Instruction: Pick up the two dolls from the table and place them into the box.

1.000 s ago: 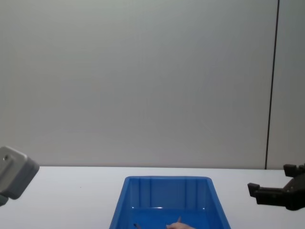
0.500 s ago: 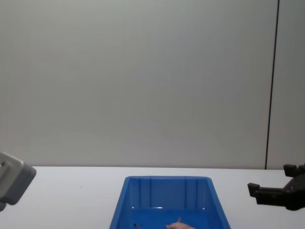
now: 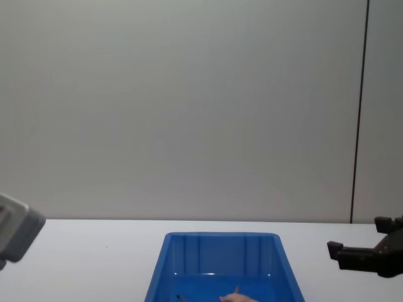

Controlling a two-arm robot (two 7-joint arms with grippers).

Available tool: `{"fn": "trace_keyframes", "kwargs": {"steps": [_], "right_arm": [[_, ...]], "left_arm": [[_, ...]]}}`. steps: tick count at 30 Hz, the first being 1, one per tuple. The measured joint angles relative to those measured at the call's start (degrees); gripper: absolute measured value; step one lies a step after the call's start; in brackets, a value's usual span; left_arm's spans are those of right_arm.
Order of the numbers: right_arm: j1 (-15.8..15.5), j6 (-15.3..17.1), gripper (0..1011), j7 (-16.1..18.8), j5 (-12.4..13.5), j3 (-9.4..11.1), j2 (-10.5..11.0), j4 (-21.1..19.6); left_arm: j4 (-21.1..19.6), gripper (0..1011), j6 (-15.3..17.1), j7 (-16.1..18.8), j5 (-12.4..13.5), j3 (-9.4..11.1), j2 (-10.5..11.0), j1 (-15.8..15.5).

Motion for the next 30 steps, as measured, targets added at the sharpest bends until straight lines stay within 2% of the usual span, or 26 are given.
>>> {"fn": "trace_keyframes", "kwargs": {"steps": [7, 12, 23, 29, 30], "right_arm": [[0.0, 0.0, 1001, 0.0, 0.0, 0.0, 0.0, 0.0], [0.0, 0.0, 1001, 0.0, 0.0, 0.0, 0.0, 0.0], [0.0, 0.0, 1001, 0.0, 0.0, 0.0, 0.0, 0.0], [0.0, 0.0, 1001, 0.0, 0.0, 0.0, 0.0, 0.0], [0.0, 0.0, 1001, 0.0, 0.0, 0.0, 0.0, 0.0]], "left_arm": [[-2.0, 205, -0.4, 0.1, 1.4, -0.6, 0.2, -0.6], [-3.0, 181, -0.6, -1.2, 2.8, -0.9, -0.2, -1.9], [-2.0, 131, -1.7, -7.6, 6.0, -0.6, -3.7, -7.4], [0.5, 231, -2.7, -12.0, 7.3, 0.2, -6.4, -10.9], [1.2, 288, -3.0, -12.9, 7.6, 0.4, -7.1, -11.8]]}}
